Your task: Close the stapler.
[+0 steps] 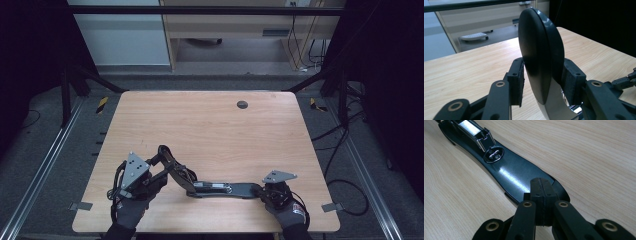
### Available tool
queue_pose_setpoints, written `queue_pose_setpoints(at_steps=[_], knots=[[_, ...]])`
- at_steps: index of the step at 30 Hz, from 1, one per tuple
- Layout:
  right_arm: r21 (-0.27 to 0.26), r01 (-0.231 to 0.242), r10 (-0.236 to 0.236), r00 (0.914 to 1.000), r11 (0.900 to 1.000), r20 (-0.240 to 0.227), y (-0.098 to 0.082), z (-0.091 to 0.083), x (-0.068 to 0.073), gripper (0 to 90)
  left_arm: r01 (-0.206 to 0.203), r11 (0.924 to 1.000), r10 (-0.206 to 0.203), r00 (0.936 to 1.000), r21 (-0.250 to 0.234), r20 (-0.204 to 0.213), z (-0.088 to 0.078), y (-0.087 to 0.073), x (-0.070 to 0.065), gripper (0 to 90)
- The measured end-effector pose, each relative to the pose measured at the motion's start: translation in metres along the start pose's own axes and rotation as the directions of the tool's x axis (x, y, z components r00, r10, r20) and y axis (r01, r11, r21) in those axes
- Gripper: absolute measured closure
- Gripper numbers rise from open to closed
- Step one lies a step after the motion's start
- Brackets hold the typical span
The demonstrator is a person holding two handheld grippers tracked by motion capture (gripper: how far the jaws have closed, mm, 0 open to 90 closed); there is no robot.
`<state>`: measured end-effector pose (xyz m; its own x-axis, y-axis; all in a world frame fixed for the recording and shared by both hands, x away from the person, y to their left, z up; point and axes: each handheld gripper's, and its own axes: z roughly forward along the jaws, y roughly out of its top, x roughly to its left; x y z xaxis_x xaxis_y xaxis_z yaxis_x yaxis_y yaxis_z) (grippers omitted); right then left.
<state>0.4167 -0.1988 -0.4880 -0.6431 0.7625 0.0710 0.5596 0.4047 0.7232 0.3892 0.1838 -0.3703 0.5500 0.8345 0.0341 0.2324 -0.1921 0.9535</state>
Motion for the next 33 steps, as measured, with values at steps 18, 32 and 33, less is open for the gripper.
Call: queue_pose_setpoints(at_steps=[18, 32, 33], knots=[[0.006, -0.012, 0.012, 0.9999, 1.000, -0.006, 0.000, -0.001, 0.000, 90.0, -0.024, 0.9997, 0.024, 0.9997, 0.002, 0.002, 0.004, 0.005, -0.011, 57.6], [0.001, -0.006, 0.006, 0.9999, 1.000, -0.011, 0.000, 0.000, -0.001, 90.0, -0.052, 0.9986, 0.052, 0.9986, 0.000, 0.000, 0.008, 0.009, -0.019, 58.1], [0.000, -0.003, 0.003, 1.0000, 1.000, -0.008, 0.000, 0.000, -0.001, 90.0, -0.053, 0.9986, 0.053, 0.9986, 0.000, -0.001, 0.009, 0.009, -0.019, 58.1]])
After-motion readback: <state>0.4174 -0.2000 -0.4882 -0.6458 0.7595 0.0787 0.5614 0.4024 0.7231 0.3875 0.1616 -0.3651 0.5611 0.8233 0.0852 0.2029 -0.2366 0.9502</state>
